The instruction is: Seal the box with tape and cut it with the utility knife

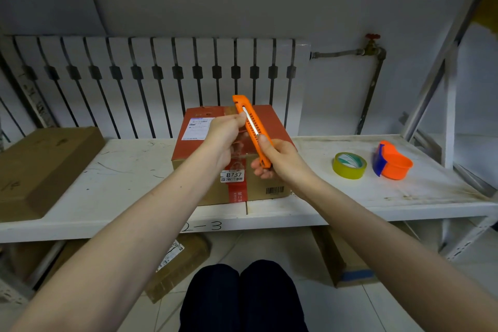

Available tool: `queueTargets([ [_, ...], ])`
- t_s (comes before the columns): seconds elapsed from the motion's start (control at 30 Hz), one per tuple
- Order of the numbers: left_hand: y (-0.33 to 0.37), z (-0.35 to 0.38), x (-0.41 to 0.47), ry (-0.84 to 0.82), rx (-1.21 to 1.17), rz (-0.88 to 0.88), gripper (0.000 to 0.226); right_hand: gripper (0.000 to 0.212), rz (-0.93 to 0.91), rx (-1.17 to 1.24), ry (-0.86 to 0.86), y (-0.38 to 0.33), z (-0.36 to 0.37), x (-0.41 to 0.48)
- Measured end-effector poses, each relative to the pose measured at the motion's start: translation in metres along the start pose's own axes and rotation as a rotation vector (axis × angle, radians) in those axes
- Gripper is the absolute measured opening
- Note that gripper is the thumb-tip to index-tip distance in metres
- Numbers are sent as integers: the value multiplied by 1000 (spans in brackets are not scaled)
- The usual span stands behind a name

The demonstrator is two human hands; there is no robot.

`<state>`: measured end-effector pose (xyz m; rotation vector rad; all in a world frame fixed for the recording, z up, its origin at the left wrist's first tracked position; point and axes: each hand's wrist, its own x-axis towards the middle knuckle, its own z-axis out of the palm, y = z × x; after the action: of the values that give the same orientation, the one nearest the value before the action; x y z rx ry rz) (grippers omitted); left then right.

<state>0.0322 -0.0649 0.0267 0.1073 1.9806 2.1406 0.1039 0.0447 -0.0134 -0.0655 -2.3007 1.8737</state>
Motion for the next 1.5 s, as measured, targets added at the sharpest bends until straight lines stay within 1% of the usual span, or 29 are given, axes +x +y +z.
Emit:
queueTargets([
  [0.1, -5, 3, 6, 22, -38, -34, 19, 48, -177, -348, 204, 8, -6, -4],
  [0.13, -7, 5, 7, 29, -43, -43, 19, 47, -224, -407, 255, 10, -9, -6],
  [0.23, -11, 11, 9, 5, -37, -60, 16, 35, -325, -439, 335, 13, -20, -9],
  [0.3, -14, 17, 10, -47, 76, -15, 20, 30, -329, -414, 380, 17, -33, -7],
  [0.33, -16, 19, 12, -61, 205, 49, 21, 27, -318, -397, 412, 20, -41, -6],
  [0.37, -21, 19, 14, -62, 386, 148, 20, 26, -295, -385, 459, 25, -51, -3],
  [0.4, -25, 17, 17, -53, 597, 264, 21, 24, -258, -379, 520, 33, -63, 2],
  [0.43, -30, 14, 19, -43, 810, 366, 28, 22, -206, -382, 586, 44, -77, 7],
  [0.5, -39, 9, 23, -34, 1144, 478, 41, 22, -71, -438, 688, 72, -104, 19],
  [0.53, -42, 7, 26, -36, 1242, 504, 45, 24, 1, -486, 714, 87, -116, 24],
  [0.6, -48, 6, 33, -65, 1330, 528, 48, 27, 146, -584, 727, 114, -133, 33],
  [0.7, -54, 10, 43, -108, 1392, 526, 49, 28, 281, -711, 660, 143, -143, 45],
  [0.83, -59, 12, 52, -106, 1444, 563, 42, 30, 335, -855, 595, 167, -144, 65],
  [1.0, -58, 12, 60, -103, 1440, 587, 40, 26, 394, -953, 552, 187, -141, 87],
  [1.17, -58, 12, 63, -102, 1441, 600, 38, 34, 429, -1009, 538, 205, -139, 93],
  [1.27, -58, 10, 64, -96, 1427, 605, 37, 49, 455, -1041, 521, 202, -136, 96],
  [1.3, -59, 10, 64, -94, 1419, 603, 37, 53, 436, -1048, 528, 196, -133, 96],
  [1.33, -60, 9, 64, -94, 1410, 605, 37, 53, 374, -1036, 547, 188, -129, 97],
  [1.4, -60, 10, 62, -96, 1392, 597, 38, 42, 153, -917, 578, 167, -114, 95],
  [1.47, -60, 12, 61, -97, 1382, 584, 38, 28, -84, -725, 598, 142, -96, 89],
  [1.5, -60, 12, 59, -98, 1382, 580, 38, 26, -179, -649, 605, 129, -88, 85],
])
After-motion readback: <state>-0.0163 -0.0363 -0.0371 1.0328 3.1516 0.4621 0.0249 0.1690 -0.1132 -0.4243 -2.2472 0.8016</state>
